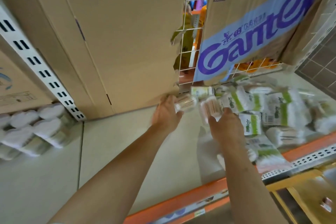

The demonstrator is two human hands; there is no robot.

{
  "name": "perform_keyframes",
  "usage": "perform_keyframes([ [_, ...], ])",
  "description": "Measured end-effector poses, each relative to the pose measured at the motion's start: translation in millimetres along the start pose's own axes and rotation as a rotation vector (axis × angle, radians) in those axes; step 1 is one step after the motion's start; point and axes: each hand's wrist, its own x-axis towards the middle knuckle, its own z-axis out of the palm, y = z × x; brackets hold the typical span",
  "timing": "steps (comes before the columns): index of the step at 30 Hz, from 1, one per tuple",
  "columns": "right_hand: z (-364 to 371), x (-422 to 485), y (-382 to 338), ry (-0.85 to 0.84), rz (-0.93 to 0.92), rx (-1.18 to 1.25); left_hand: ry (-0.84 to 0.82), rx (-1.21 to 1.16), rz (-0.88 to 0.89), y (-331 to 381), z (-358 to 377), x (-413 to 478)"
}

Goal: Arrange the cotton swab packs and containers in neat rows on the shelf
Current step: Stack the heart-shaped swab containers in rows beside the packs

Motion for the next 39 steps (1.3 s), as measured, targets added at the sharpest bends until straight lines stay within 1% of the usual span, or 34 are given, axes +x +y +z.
perform_keyframes([
  [2, 5.6, -0.8, -0.2, 0.002, -0.01, -0.016, 0.0, 0.0, -0.001, 0.5, -0.4, -3.3],
  [4, 13.1, -1.1, 0.1, 0.015, -0.025, -0.01, -0.038, 0.02, -0.001, 0.0, -2.4, -7.6],
  [7, 16.3, -2.2, -3.9, 0.002, -0.041, 0.106, -0.095, 0.011, -0.011, -4.0, -8.7, -17.4],
  [10, 15.6, -3.4, -12.2, -0.059, -0.02, 0.288, -0.184, -0.09, -0.036, -7.5, -16.3, -27.3],
  [13, 23.4, -7.0, -17.2, 0.0, 0.009, 0.392, -0.265, -0.244, -0.087, -8.7, -20.9, -36.0],
  [15, 30.8, -10.8, -20.3, 0.059, 0.033, 0.482, -0.284, -0.343, -0.132, -12.2, -21.7, -42.4],
  [16, 33.0, -13.4, -22.6, 0.054, 0.058, 0.557, -0.279, -0.391, -0.153, -15.0, -21.9, -45.5],
  [17, 34.3, -16.3, -25.0, 0.013, 0.098, 0.653, -0.27, -0.441, -0.168, -18.7, -22.0, -48.1],
  [19, 38.0, -21.6, -26.9, -0.142, 0.17, 0.844, -0.254, -0.542, -0.19, -25.5, -25.8, -54.0],
  [22, 41.3, -30.9, -26.4, -0.387, 0.103, 0.982, -0.258, -0.66, -0.235, -38.7, -35.8, -64.1],
  [24, 41.3, -38.5, -27.5, -0.509, 0.084, 1.085, -0.262, -0.714, -0.252, -48.7, -45.0, -74.3],
  [27, 46.7, -48.7, -32.2, -0.696, 0.073, 1.219, -0.221, -0.777, -0.268, -68.4, -62.2, -95.7],
  [29, 54.0, -58.3, -42.2, -0.804, 0.053, 1.218, -0.165, -0.795, -0.276, -83.3, -72.9, -111.3],
  [31, 62.7, -71.4, -57.7, -0.862, 0.041, 1.187, -0.099, -0.789, -0.293, -99.6, -82.2, -125.8],
  [34, 72.5, -93.8, -86.2, -0.954, -0.06, 1.1, 0.008, -0.75, -0.336, -125.2, -97.6, -144.2],
  [36, 79.9, -109.4, -104.7, -0.992, -0.147, 1.004, 0.084, -0.706, -0.359, -142.1, -110.6, -156.1],
  [39, 97.8, -133.6, -131.7, -0.996, -0.217, 0.904, 0.177, -0.726, -0.399, -168.5, -133.6, -177.3],
])
